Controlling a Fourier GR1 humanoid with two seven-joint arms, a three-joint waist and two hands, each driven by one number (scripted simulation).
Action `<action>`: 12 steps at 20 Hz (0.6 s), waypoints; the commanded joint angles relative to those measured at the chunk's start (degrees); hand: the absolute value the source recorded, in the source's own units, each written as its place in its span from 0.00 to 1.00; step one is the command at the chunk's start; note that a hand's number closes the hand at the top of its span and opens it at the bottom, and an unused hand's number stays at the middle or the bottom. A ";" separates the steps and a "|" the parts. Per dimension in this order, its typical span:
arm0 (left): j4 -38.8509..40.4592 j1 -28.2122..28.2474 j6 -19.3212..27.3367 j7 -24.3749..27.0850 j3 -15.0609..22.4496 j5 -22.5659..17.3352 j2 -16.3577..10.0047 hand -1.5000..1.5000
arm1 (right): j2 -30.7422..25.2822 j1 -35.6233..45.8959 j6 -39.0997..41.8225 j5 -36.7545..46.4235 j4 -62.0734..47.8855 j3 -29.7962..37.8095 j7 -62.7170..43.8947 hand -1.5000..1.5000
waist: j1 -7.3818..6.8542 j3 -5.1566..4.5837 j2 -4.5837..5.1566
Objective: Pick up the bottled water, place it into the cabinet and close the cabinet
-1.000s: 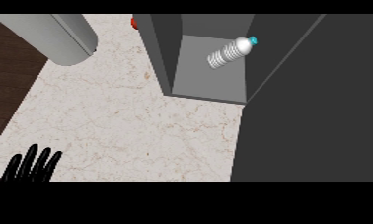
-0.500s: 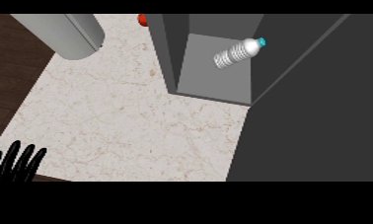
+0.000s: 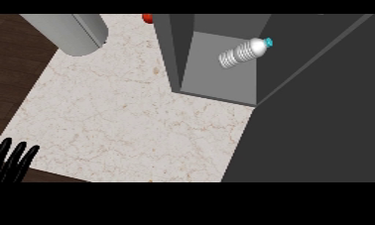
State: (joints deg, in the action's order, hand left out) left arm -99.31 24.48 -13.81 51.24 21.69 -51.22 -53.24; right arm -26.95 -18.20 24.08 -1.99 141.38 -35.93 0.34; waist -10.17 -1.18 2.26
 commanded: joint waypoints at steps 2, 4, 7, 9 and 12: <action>-0.34 -0.49 -1.53 0.33 -1.36 -1.13 -0.76 0.00 | 7.04 2.14 -5.06 -3.30 -6.47 -3.05 -7.14 1.00 | -0.29 0.27 0.70; 0.00 0.02 -2.31 0.96 -2.16 -0.86 -1.63 0.00 | 7.27 2.35 -4.91 -5.00 -7.02 -1.75 -7.77 1.00 | -1.71 0.21 0.87; 0.31 0.00 -2.55 0.45 -2.25 -1.25 -1.60 0.00 | 9.85 4.20 -5.72 -9.48 -10.08 -0.85 -9.56 1.00 | -1.69 0.37 1.11; -0.03 -0.44 -2.41 -0.30 -2.47 -1.64 -1.84 0.00 | 12.49 6.52 -6.34 -12.59 -12.15 -1.26 -11.03 1.00 | -1.34 0.46 1.03; -0.21 -0.39 -3.15 -0.10 -2.72 -1.73 -1.86 0.00 | 14.50 11.51 -5.68 -17.40 -18.31 0.96 -13.21 1.00 | -1.78 0.60 0.98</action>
State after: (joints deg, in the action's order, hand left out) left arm -99.51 24.16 -15.24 50.38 19.33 -52.55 -55.02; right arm -18.07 -10.99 22.96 -15.96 130.73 -34.32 -7.66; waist -11.77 -0.94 2.90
